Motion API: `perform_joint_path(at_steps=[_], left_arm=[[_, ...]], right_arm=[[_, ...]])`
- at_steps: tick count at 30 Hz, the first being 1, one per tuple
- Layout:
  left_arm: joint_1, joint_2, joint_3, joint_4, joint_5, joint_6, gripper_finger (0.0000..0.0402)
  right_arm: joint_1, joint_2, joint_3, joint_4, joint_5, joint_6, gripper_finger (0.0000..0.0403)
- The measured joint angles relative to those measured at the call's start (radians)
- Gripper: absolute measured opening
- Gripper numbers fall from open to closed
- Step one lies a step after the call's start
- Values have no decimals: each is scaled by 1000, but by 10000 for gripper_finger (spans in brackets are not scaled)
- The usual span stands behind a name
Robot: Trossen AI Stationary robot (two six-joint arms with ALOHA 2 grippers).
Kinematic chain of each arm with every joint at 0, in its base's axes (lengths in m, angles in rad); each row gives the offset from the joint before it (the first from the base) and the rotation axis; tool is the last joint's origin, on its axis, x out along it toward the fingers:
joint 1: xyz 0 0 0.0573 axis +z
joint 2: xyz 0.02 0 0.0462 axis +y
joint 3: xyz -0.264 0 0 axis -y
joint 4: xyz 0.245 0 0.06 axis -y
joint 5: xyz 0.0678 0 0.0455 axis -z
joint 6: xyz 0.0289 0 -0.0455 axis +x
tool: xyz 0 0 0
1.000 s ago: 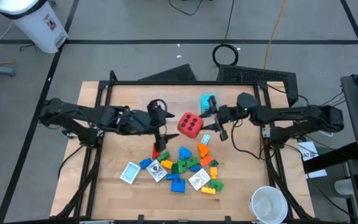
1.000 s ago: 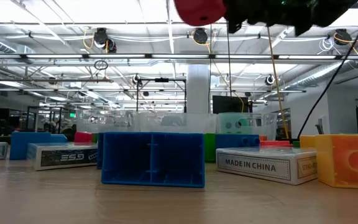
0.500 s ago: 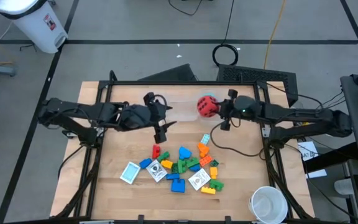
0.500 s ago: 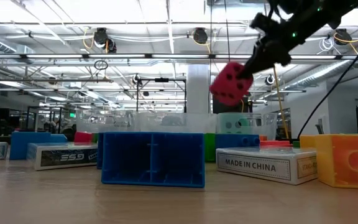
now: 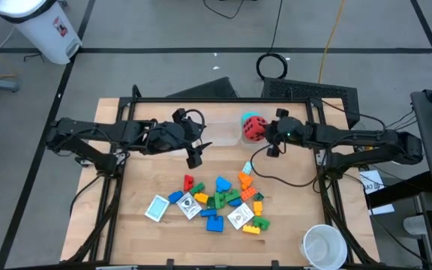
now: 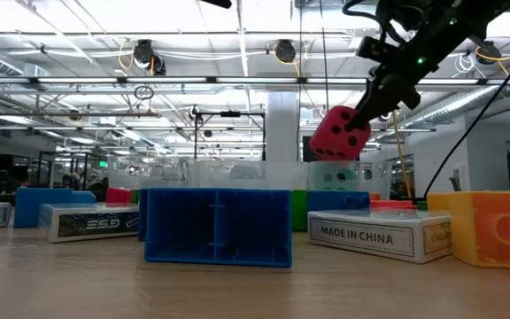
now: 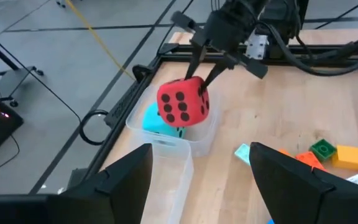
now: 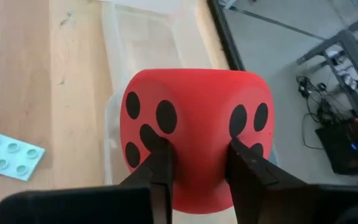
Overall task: Pick & Place Toys
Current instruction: Put the red dice into the right transparent bin
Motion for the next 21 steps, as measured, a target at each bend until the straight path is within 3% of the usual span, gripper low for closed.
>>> perform_joint_path(at_steps=[9, 21], left_arm=[[5, 0, 0, -3, 0, 7, 271], [19, 0, 0, 2, 0, -6, 271]], right_arm=[[6, -41, -1, -138, -5, 56, 67], [-7, 73, -47, -75, -2, -34, 67]])
